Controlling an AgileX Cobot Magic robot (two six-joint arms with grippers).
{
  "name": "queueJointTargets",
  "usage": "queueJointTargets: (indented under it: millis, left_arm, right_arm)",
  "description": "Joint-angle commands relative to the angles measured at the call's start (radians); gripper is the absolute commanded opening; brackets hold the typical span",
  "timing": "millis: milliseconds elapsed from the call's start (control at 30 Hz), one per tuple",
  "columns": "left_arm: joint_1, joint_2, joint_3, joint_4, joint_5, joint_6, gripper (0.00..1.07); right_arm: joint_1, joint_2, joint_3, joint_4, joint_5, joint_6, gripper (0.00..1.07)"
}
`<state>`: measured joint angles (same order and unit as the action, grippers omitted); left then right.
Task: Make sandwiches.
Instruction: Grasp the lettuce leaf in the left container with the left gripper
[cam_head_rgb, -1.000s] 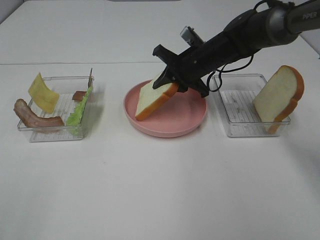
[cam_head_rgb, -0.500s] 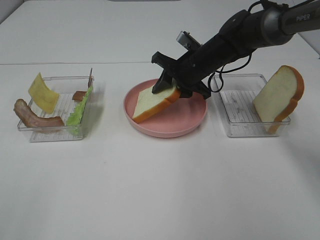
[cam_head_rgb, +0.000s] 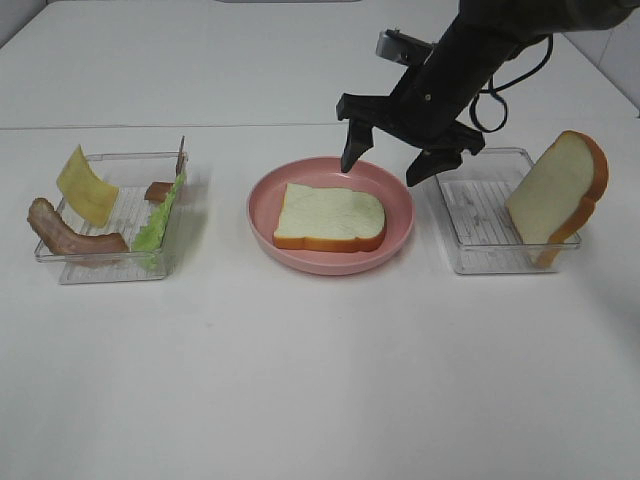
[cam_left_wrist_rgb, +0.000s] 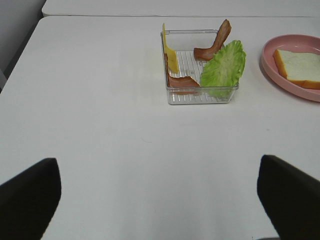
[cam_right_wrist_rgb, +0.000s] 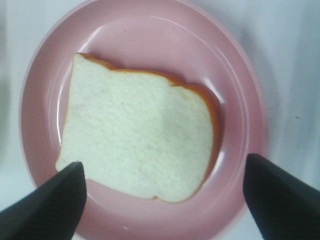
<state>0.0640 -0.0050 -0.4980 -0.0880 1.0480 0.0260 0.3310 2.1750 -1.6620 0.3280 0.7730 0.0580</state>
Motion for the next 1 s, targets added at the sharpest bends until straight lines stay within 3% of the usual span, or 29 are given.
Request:
queueJointTargets:
  millis: [33,167,300,600,700,1000]
  left_arm:
    - [-0.002,-0.017,-0.001,-0.002,-0.014,-0.009,1.01]
    - [-0.002,-0.017,-0.001,-0.002,-0.014,-0.009,1.01]
    - [-0.002,-0.017,-0.001,-0.002,-0.014,-0.009,1.01]
    - [-0.002,-0.017,-0.001,-0.002,-0.014,-0.009,1.01]
    - [-0.002,-0.017,-0.001,-0.002,-0.014,-0.009,1.01]
    - [-0.002,-0.017,-0.001,-0.002,-0.014,-0.009,1.01]
  right_arm:
    - [0.001,-0.075,-0.008,-0.132,0.084,0.073,0.82]
    - [0.001,-0.13,-0.008,-0.213,0.132,0.118,0.82]
    - [0.001,-0.216,-0.008,-0.382,0.27,0.176,0.85]
    - [-0.005,-0.378,-0.008,-0.566,0.411,0.175,0.85]
    - [-0.025,-0.402,-0.008,-0.572,0.421,0.174,0.85]
    - [-0.218,-0.482,-0.005,-0.527,0.507,0.133,0.85]
